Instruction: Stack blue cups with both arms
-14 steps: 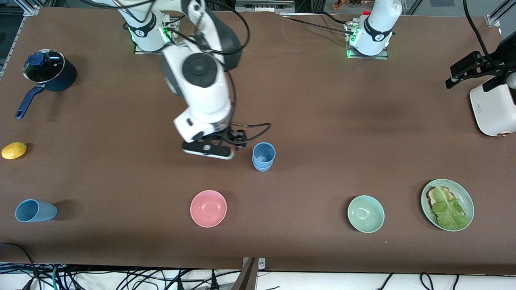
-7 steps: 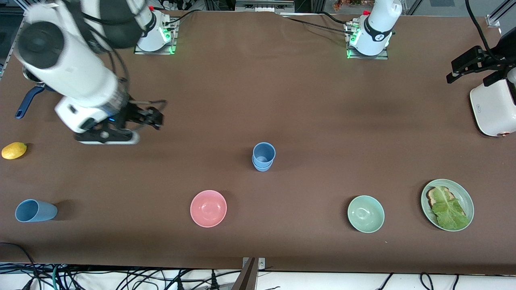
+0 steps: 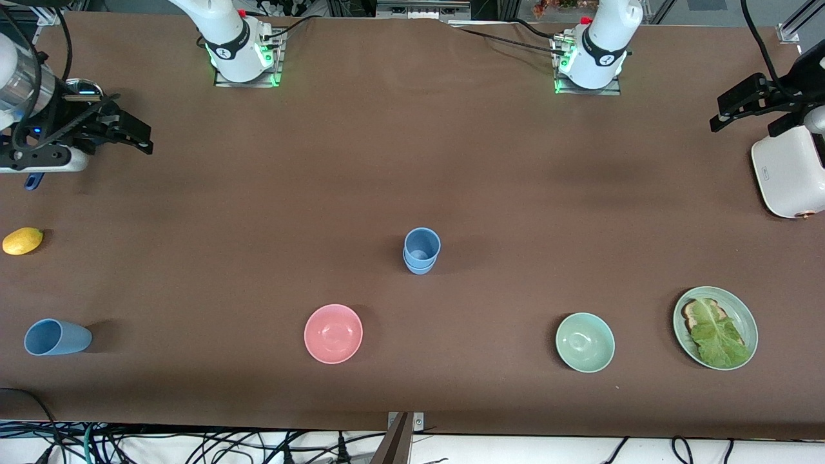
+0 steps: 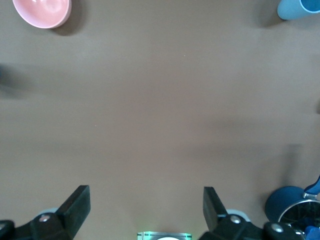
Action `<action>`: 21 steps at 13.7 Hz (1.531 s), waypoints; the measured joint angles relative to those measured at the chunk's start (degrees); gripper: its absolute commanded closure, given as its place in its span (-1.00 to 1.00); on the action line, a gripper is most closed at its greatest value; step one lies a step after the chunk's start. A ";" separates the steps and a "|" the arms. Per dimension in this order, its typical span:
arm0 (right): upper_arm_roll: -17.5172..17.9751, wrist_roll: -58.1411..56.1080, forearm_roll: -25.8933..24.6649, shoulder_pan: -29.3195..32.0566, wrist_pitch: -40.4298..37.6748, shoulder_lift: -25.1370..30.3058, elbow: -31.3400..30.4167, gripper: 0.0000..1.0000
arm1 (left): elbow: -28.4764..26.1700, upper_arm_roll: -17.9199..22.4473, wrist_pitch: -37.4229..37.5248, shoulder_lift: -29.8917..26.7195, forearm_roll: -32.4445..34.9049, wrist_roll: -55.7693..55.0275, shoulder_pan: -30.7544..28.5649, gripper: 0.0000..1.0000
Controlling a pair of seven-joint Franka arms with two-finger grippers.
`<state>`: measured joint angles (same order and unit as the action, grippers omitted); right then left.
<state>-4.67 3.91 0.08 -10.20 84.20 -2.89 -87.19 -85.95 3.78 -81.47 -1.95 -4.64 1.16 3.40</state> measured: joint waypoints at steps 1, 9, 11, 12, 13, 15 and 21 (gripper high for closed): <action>0.00 -0.14 0.00 0.44 -0.02 0.10 -0.49 -1.00 | 0.00 -0.02 0.00 0.00 0.00 0.00 0.00 -1.00; -0.14 -0.22 0.13 1.97 -0.43 0.13 -1.19 -1.00 | -0.01 -0.13 0.00 0.14 0.00 0.00 0.14 -1.00; -0.14 -0.22 0.14 1.97 -0.43 0.13 -0.74 -1.00 | -0.02 -0.13 -0.02 0.34 0.00 0.00 0.14 -1.00; -0.14 -0.23 0.15 1.97 -0.43 0.13 -0.34 -1.00 | -0.02 -0.13 -0.03 0.41 0.00 0.00 0.14 -1.00; -0.14 -0.25 0.16 1.96 -0.43 0.13 0.10 -1.00 | -0.02 -0.13 -0.04 0.42 0.00 0.00 0.14 -1.00; -0.13 -0.29 0.21 1.96 -0.45 0.15 0.83 -1.00 | -0.02 -0.13 -0.05 0.42 0.00 0.00 0.14 -1.00; 0.06 -0.47 0.22 1.93 -0.46 0.15 1.10 -1.00 | -0.02 -0.13 -0.06 0.42 0.00 0.00 0.14 -1.00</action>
<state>-4.61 3.44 0.30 -8.27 83.74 -2.73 -86.08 -85.97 3.65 -81.53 -1.52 -4.64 1.16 3.54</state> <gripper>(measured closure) 0.000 0.000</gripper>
